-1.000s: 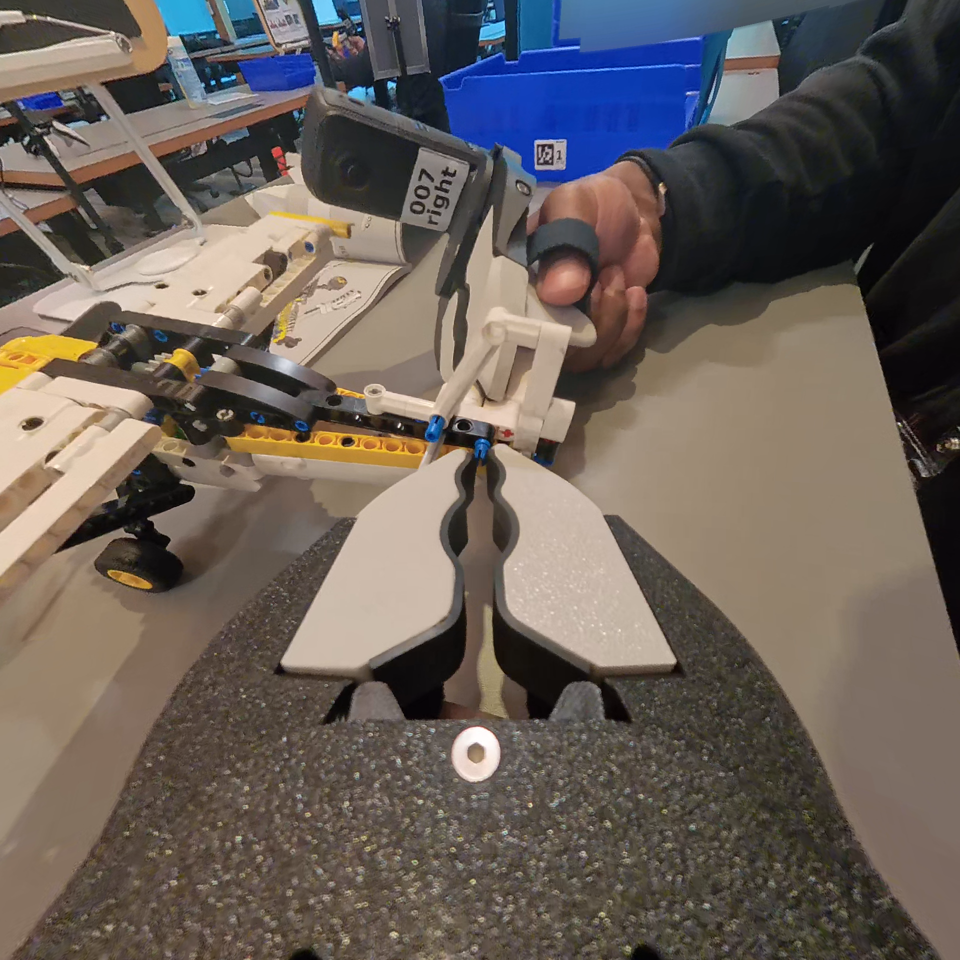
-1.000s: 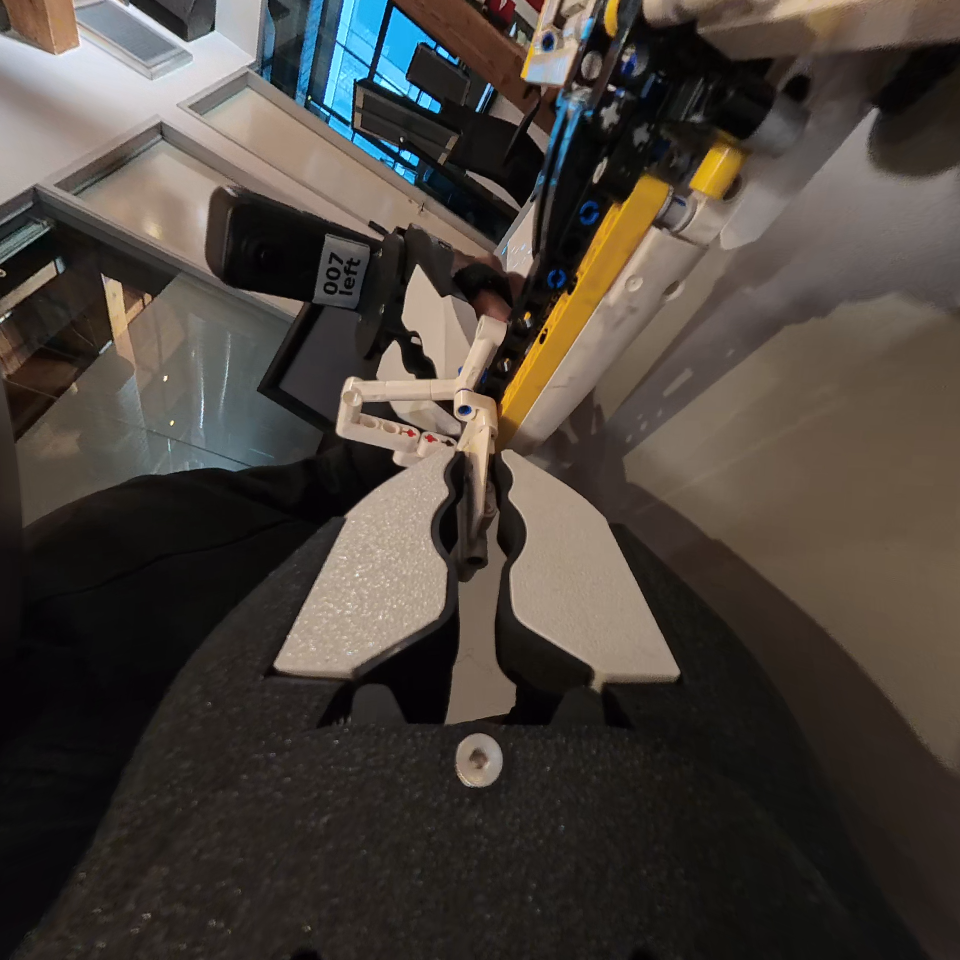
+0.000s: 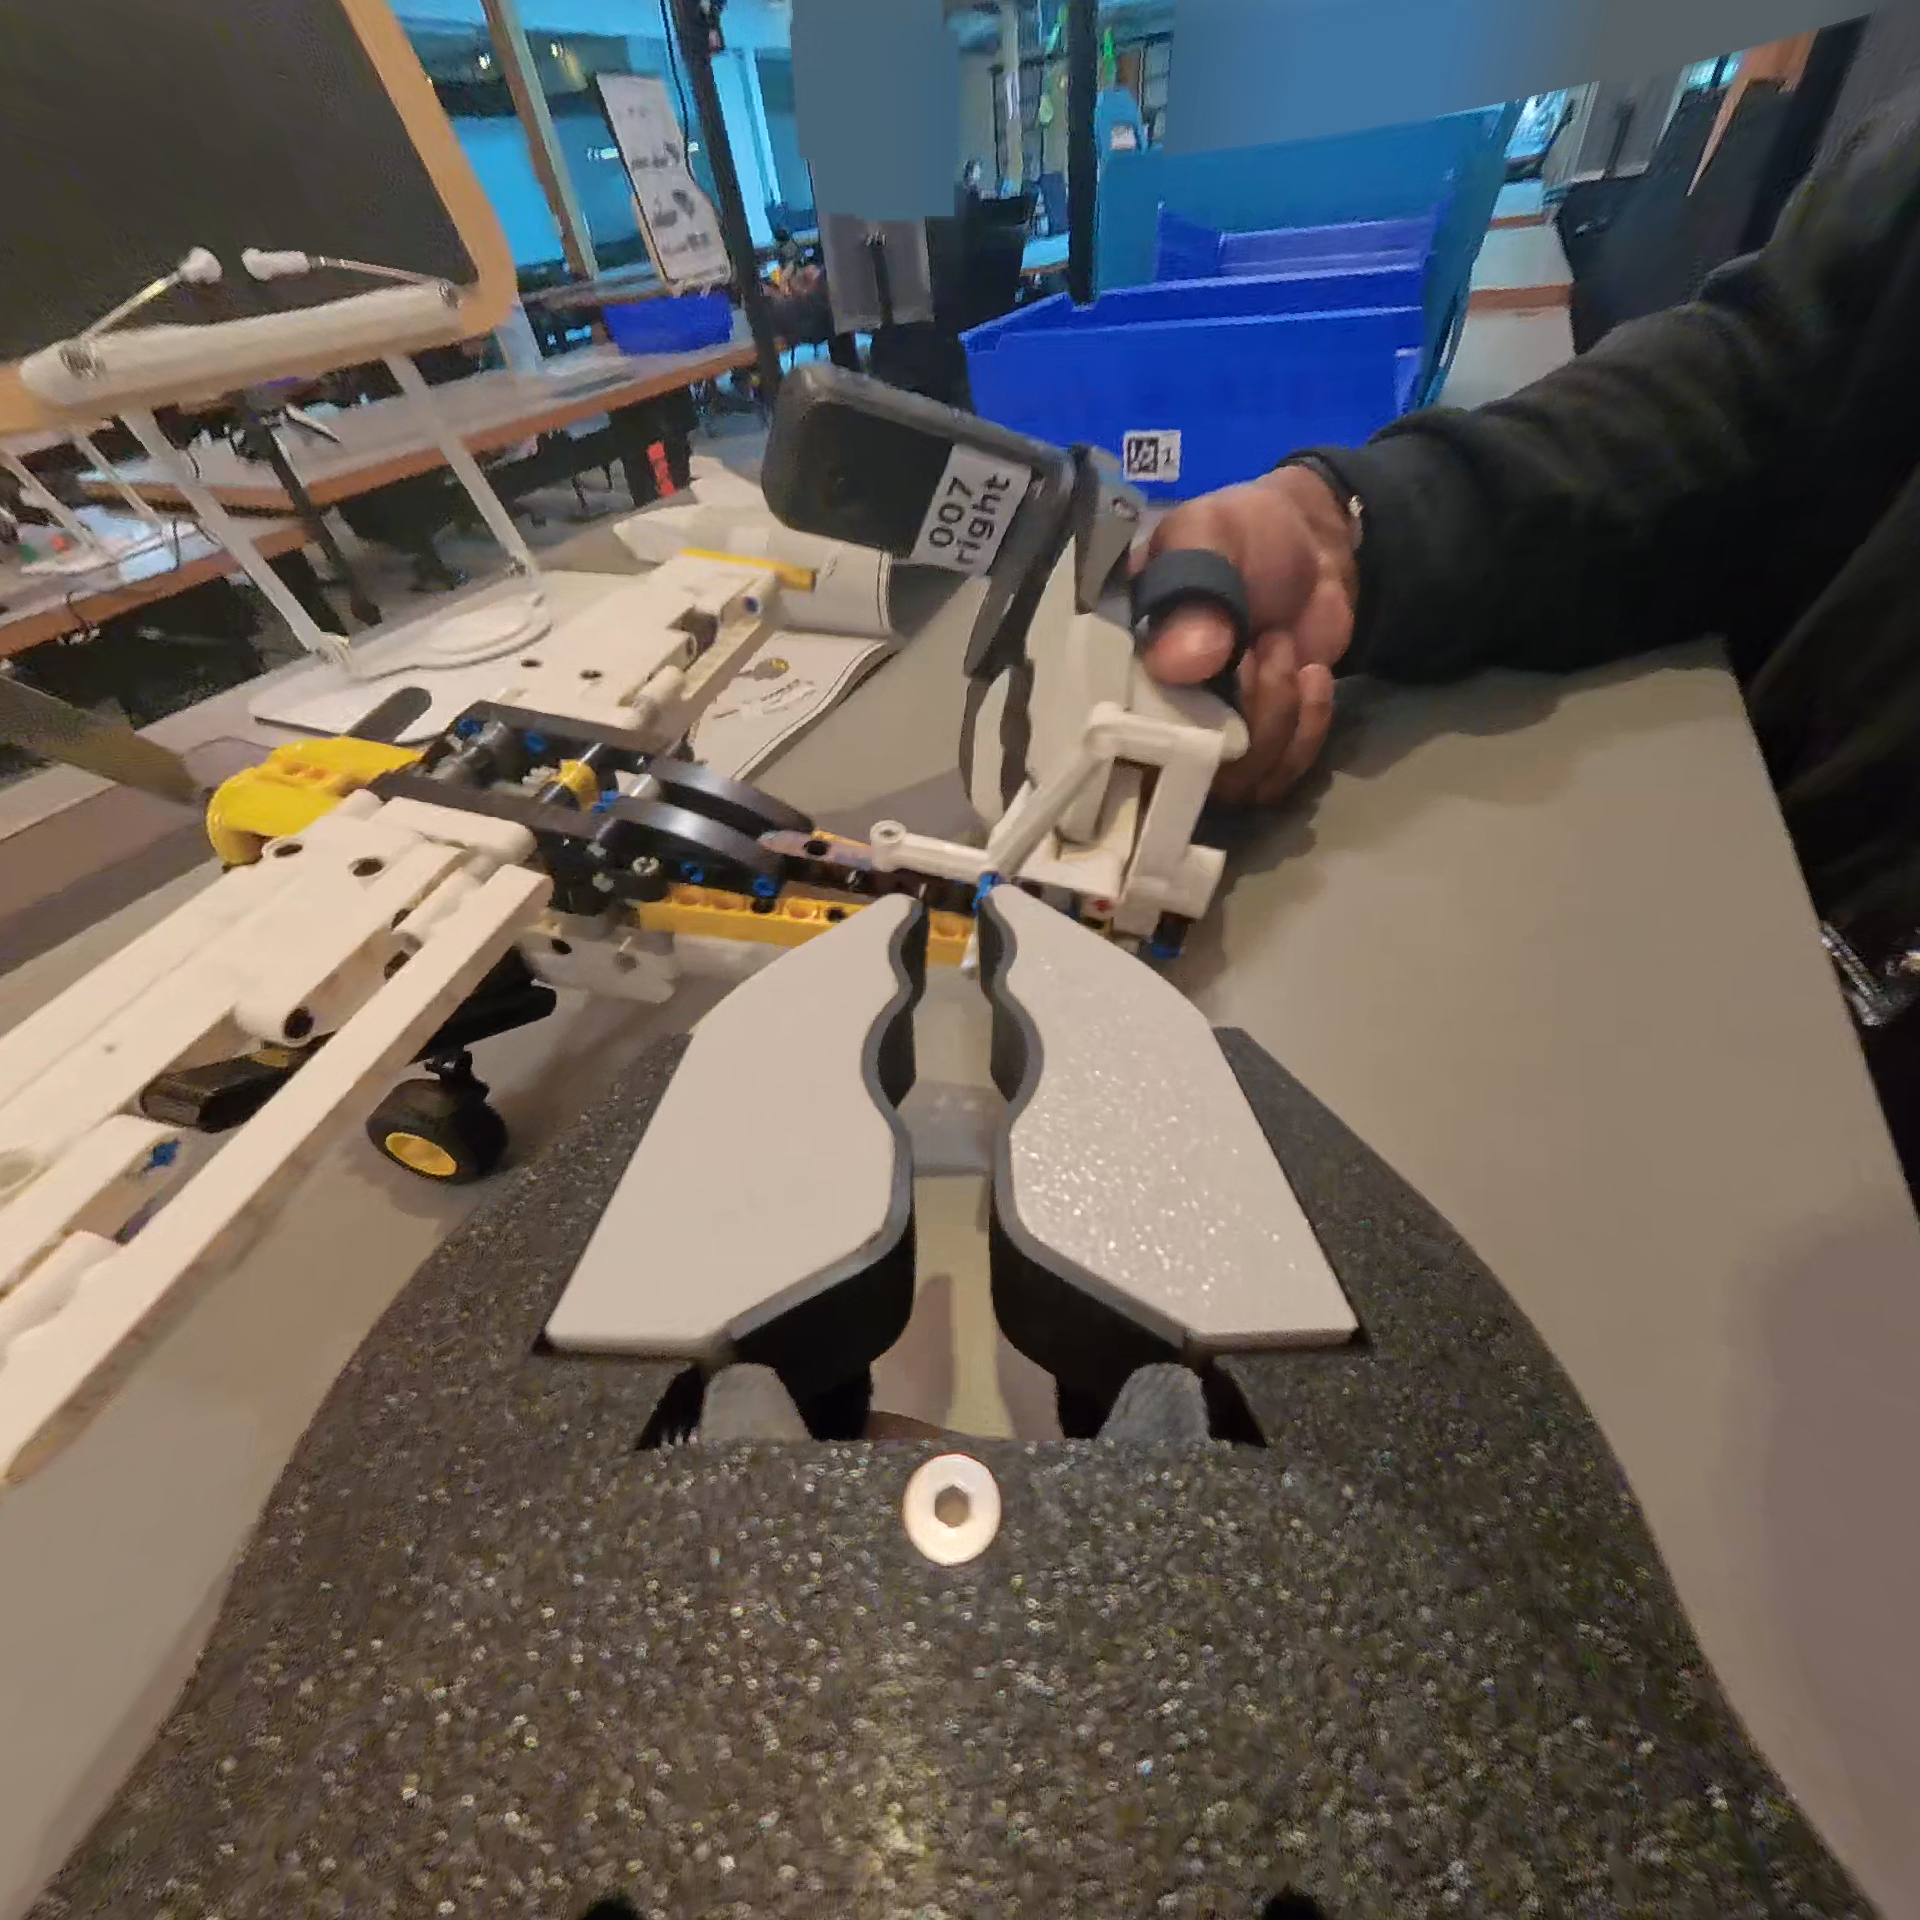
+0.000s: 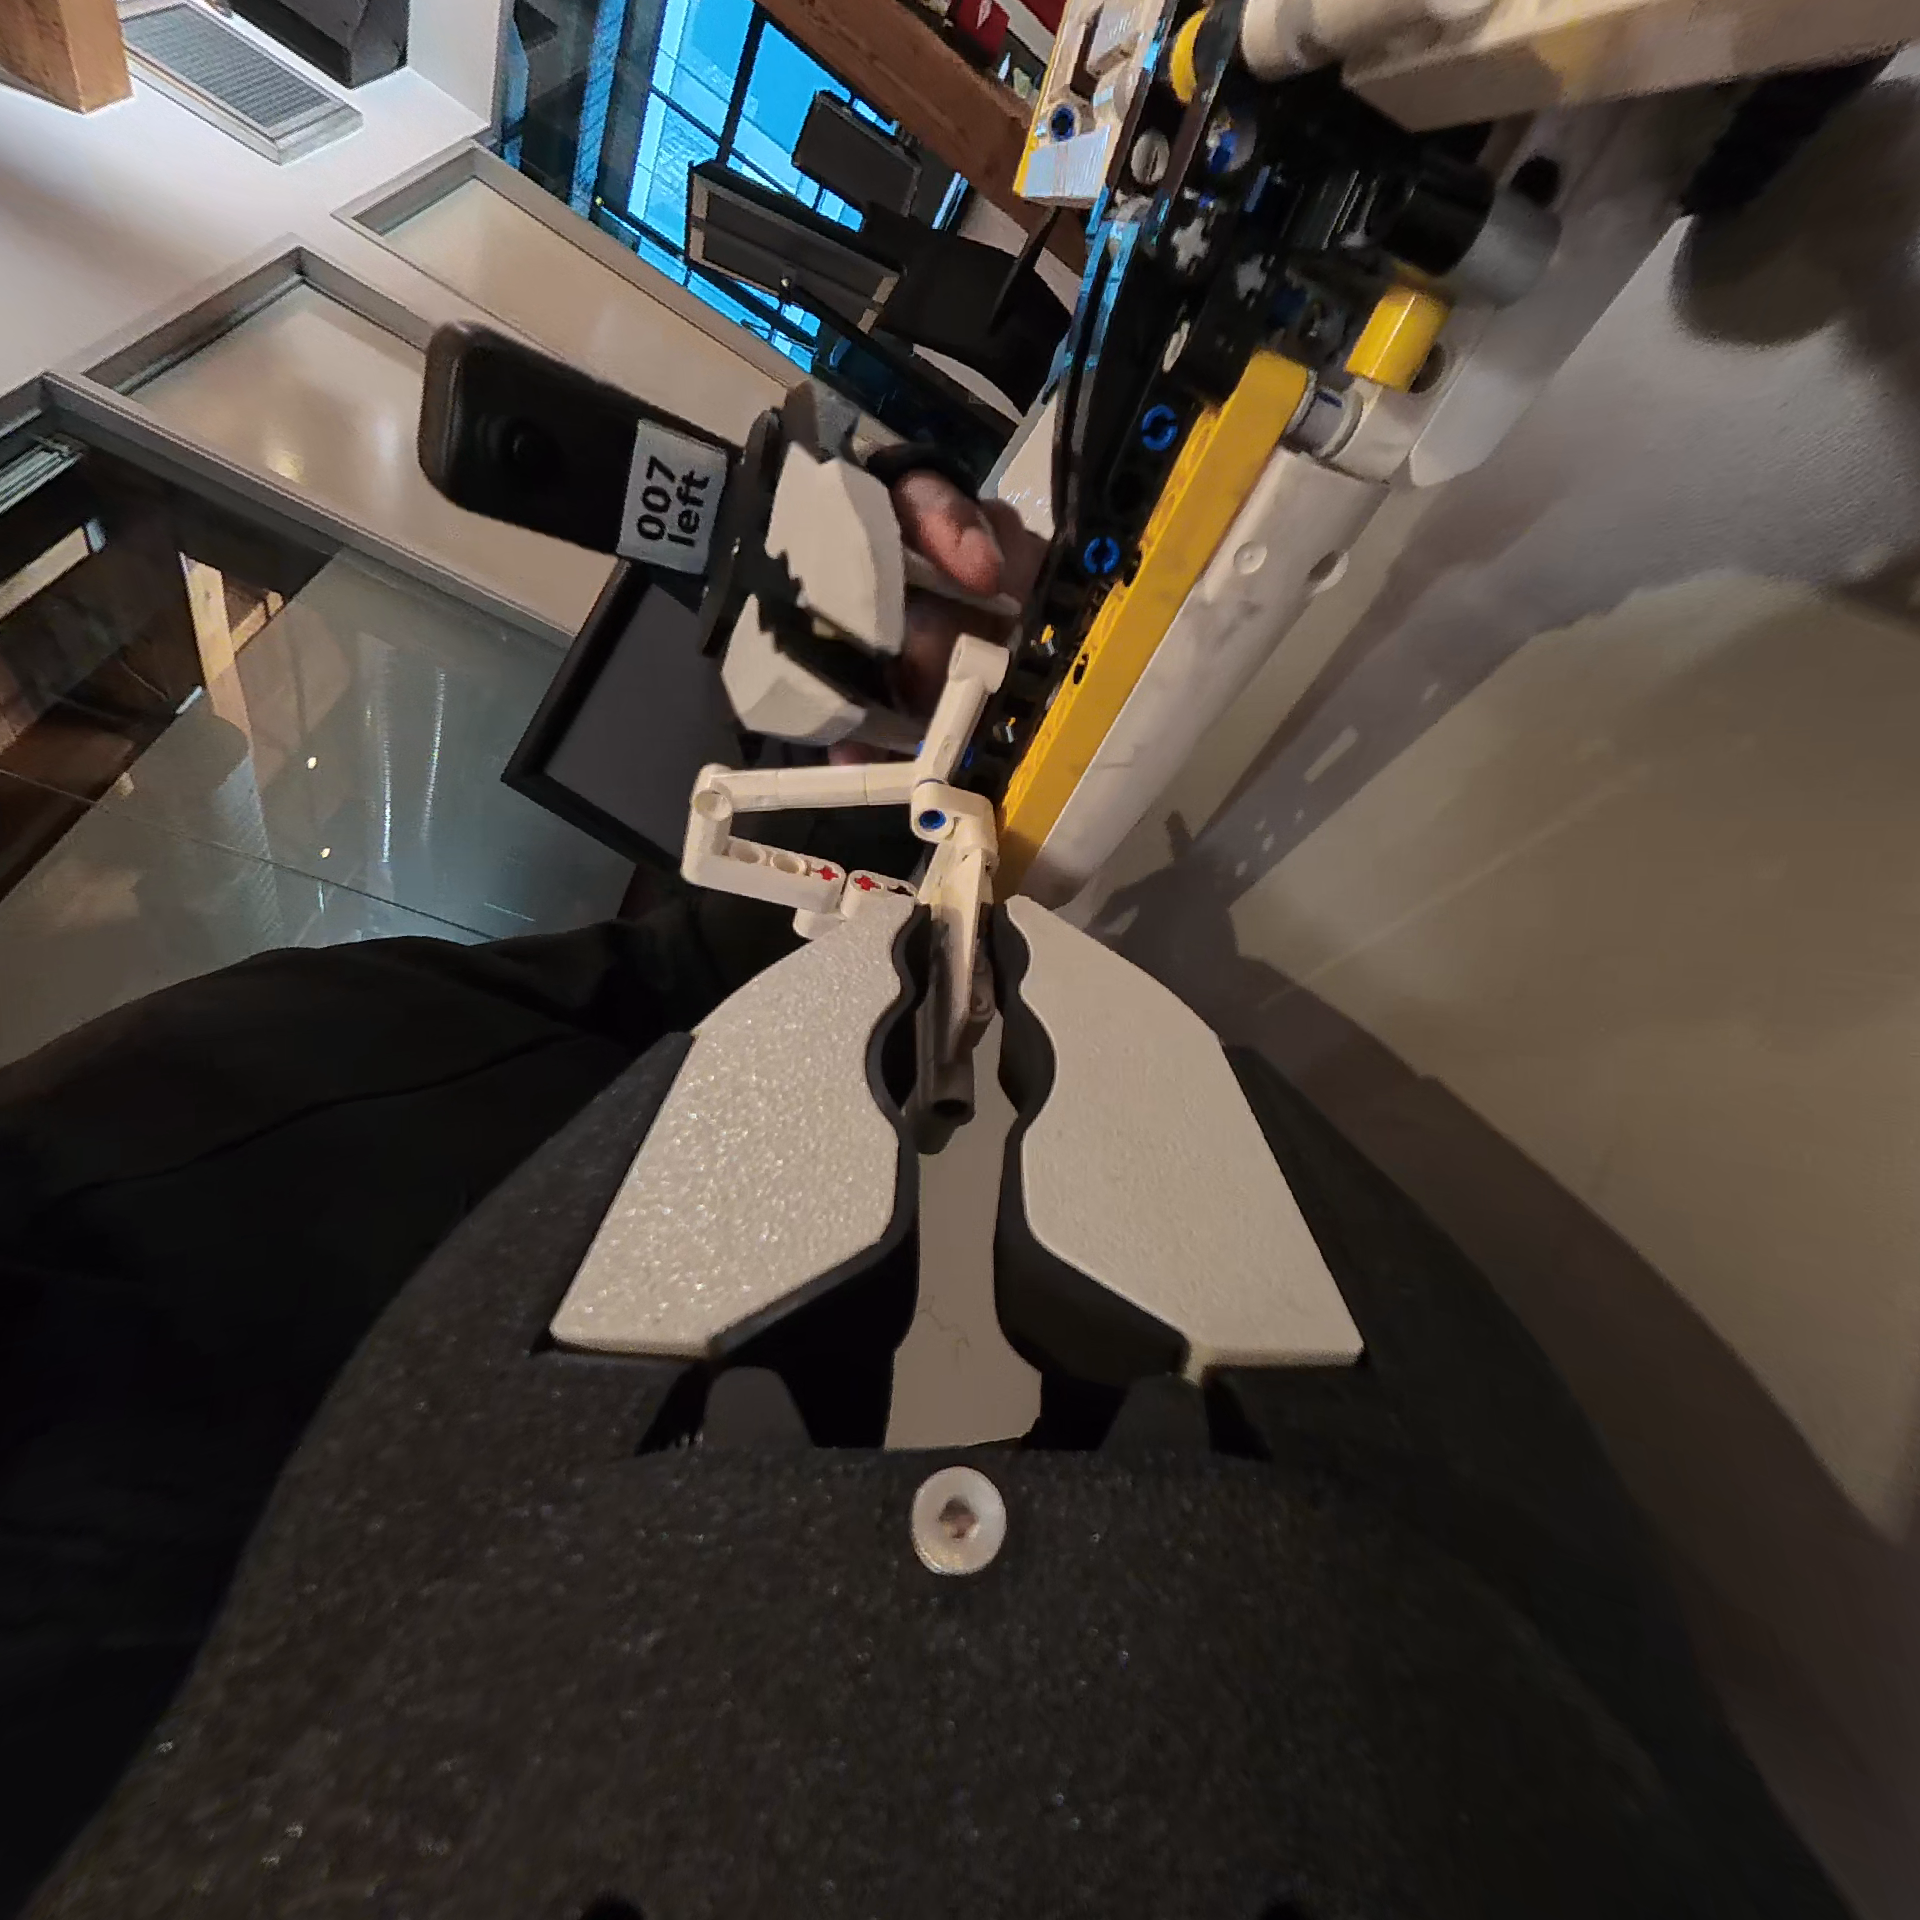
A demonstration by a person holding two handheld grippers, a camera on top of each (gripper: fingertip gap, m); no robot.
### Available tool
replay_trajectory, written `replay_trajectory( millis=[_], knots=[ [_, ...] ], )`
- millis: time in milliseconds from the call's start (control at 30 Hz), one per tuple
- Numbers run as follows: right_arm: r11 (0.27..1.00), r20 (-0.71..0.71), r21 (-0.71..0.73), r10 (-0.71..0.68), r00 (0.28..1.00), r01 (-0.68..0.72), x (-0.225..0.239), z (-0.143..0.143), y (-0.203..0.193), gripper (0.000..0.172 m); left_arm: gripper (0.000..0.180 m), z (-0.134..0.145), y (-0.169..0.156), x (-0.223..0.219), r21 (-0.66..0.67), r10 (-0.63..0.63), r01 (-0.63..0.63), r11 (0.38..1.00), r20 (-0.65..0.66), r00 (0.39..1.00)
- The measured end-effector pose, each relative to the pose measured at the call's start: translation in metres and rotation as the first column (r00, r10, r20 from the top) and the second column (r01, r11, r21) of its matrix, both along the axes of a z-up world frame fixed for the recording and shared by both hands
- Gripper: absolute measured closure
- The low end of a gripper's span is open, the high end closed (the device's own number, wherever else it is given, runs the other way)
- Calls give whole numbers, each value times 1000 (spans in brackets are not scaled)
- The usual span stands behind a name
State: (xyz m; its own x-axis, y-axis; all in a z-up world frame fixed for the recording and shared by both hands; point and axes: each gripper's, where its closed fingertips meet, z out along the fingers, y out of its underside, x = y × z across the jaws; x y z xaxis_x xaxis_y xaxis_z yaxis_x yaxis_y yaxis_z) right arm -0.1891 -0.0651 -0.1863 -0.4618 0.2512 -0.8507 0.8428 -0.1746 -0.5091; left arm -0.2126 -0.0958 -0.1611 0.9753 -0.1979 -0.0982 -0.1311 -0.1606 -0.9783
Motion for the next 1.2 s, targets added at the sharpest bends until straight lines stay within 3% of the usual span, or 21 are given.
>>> replay_trajectory(
  millis=[200,267,500,1200],
  knots=[
    [1000,-4,10,17,1000,-17,2,-1,-2,161,167,-19,12,9,-101,-56,52,994,-39,998],
    [1000,-4,17,21,1000,-20,2,-1,-3,161,175,-18,15,11,-92,-63,58,994,-48,997],
    [999,-13,40,21,1000,-21,1,-3,-6,161,176,-24,17,21,-119,-116,107,987,-76,990],
    [1000,6,26,6,1000,-6,0,-3,-2,165,177,-24,20,23,-115,-109,99,988,-82,991]
  ],
)
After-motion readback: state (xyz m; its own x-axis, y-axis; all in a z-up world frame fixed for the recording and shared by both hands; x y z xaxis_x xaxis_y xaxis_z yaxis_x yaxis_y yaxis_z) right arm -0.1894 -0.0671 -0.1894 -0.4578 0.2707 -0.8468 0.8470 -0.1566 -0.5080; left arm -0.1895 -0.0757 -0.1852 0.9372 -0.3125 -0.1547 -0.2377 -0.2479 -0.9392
